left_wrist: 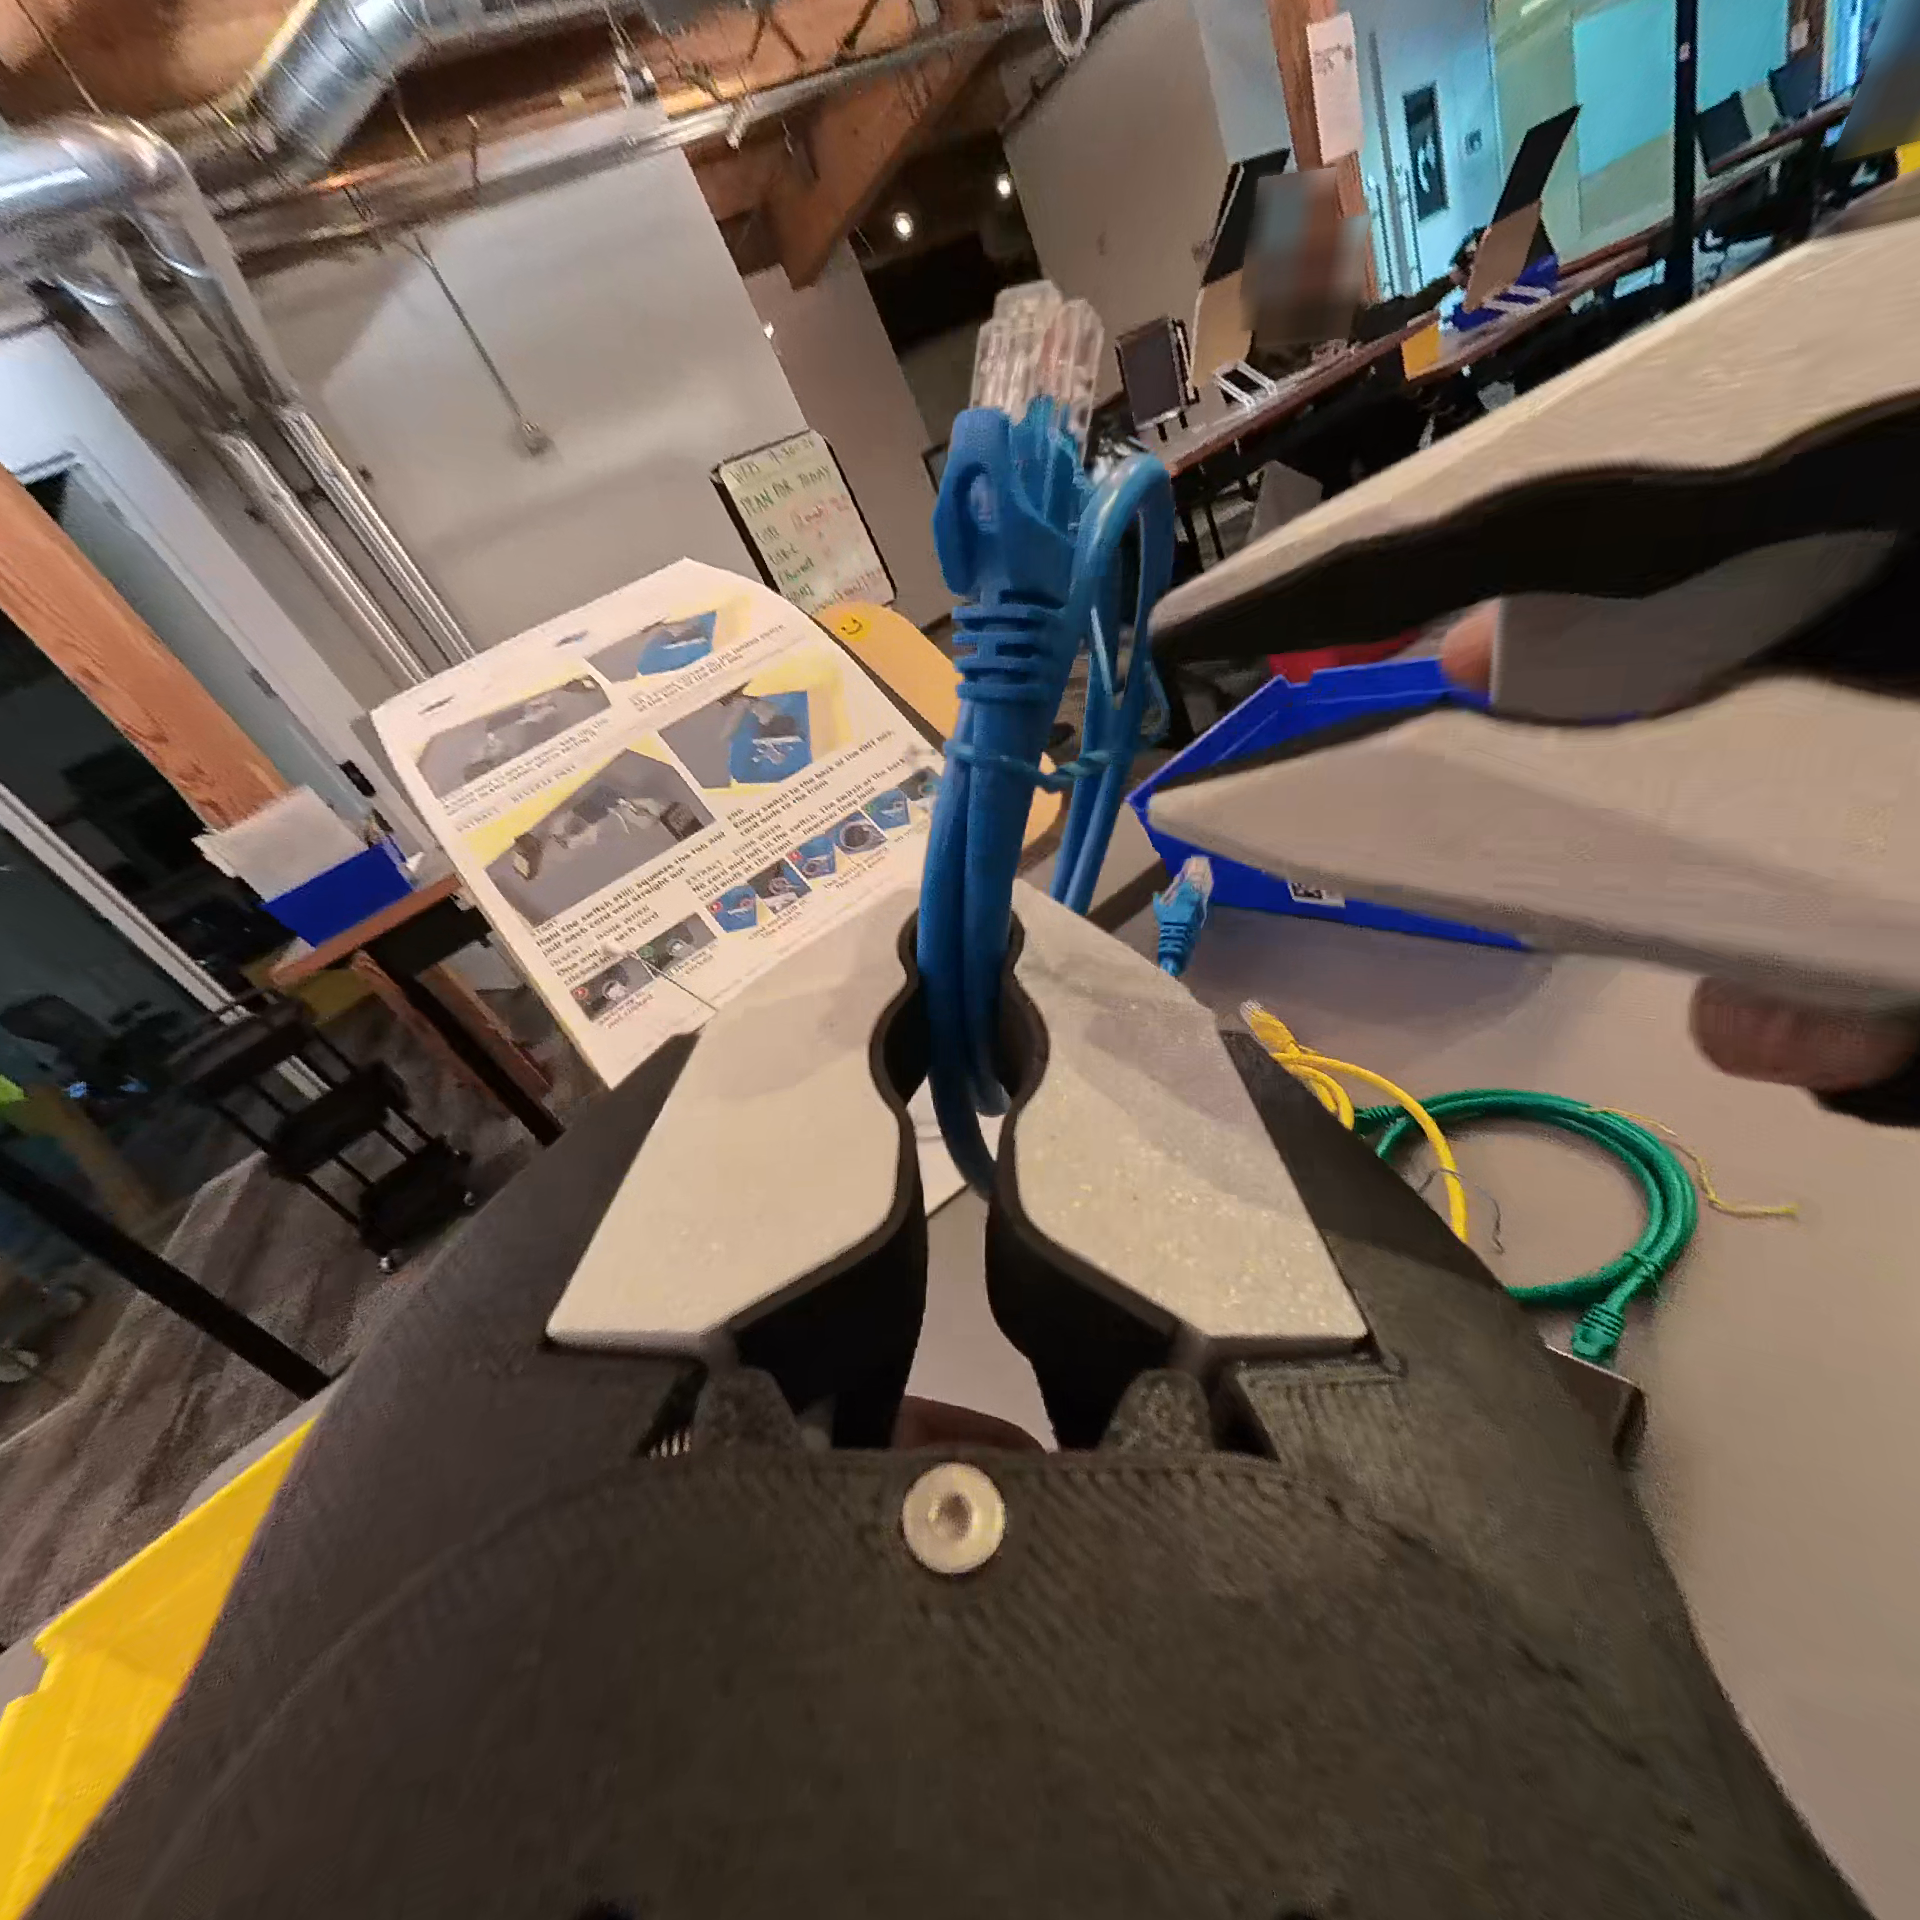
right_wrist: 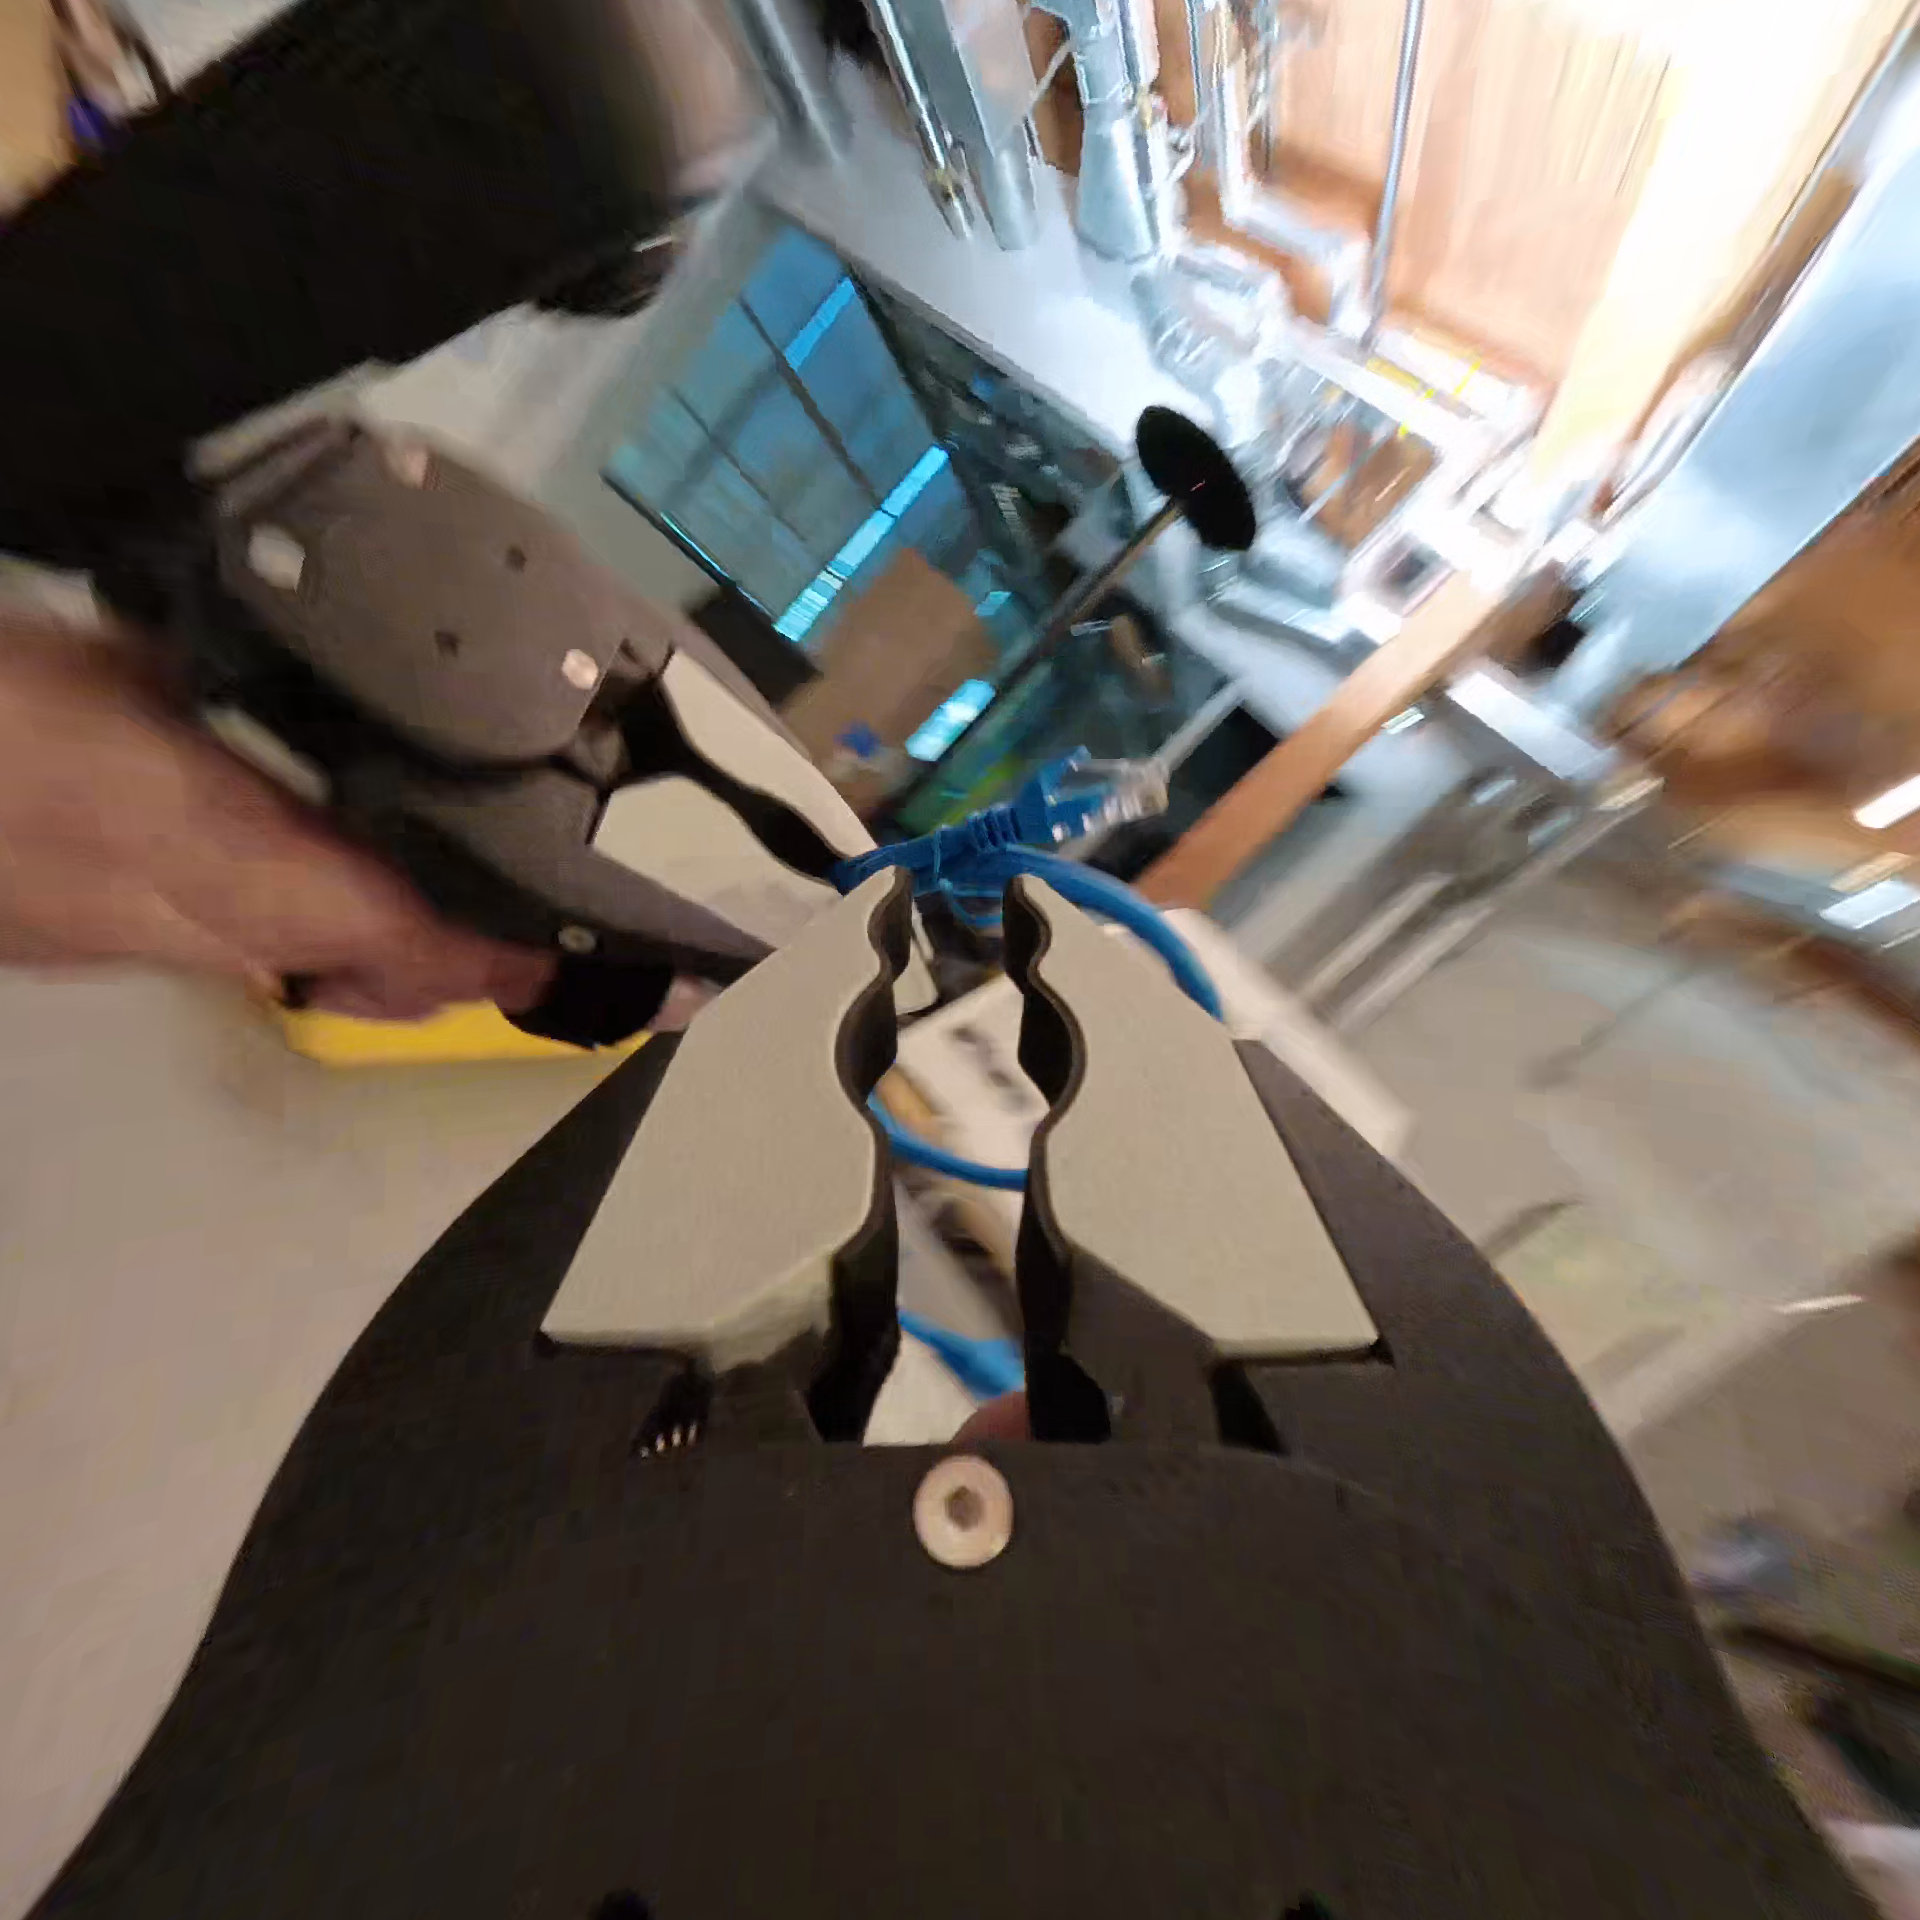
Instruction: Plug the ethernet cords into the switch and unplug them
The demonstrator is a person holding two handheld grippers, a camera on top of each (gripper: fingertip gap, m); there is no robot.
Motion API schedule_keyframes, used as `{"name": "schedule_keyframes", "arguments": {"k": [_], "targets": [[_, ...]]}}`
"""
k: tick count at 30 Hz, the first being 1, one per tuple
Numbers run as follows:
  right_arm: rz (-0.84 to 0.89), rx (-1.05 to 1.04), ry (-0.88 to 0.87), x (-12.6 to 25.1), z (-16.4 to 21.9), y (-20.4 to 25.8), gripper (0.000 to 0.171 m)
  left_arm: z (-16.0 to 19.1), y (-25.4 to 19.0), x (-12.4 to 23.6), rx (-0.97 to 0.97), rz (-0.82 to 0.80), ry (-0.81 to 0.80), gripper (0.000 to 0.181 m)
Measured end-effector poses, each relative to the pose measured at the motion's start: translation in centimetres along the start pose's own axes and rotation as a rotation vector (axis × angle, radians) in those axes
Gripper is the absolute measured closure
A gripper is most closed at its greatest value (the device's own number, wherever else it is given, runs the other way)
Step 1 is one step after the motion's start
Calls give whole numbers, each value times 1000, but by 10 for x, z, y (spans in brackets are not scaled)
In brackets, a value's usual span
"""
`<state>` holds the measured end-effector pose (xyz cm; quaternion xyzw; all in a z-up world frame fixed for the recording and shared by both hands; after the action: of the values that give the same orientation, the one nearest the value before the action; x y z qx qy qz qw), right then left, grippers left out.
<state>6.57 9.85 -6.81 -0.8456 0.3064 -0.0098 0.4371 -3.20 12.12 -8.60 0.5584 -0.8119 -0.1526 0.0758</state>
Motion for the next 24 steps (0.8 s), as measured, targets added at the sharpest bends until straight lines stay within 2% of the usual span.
{"name": "schedule_keyframes", "arguments": {"k": [2, 4, 10, 14, 17, 20, 22, 24], "targets": [[76, 301, 25, 0, -5, 9, 159, 0, -3, 0, -4, 7, 18, 173], [101, 434, 61, -2, -2, 15, 160, -1, -5, 0, -4, 21, 26, 173], [156, 514, 126, -3, 7, 7, 171, -6, -10, 3, -17, 29, 31, 174], [124, 463, 130, -3, 10, 5, 171, -8, -11, 4, -26, 33, 28, 175], [23, 180, 113, -3, 12, -2, 171, -7, -12, 5, -36, 34, 22, 175], [-97, -243, 50, -2, 13, -12, 171, -11, -11, 6, -84, 20, -16, 175], [-220, -671, -28, -2, 16, -17, 171, -13, -10, 8, -124, 1, -48, 175], [-402, -1259, -185, -5, 25, -18, 171, -13, -8, 9, -171, -29, -69, 175]]}}
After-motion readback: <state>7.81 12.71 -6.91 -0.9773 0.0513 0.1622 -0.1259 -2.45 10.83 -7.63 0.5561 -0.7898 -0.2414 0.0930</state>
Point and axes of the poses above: each gripper's, where its closed fingertips meet, x back along the fingers, z out of its underside, y = z × x across the jaws, the point moved 7 cm from there along x, back along the fingers, and after that the axes turned 5 degrees about x, right-handed, at the moved point
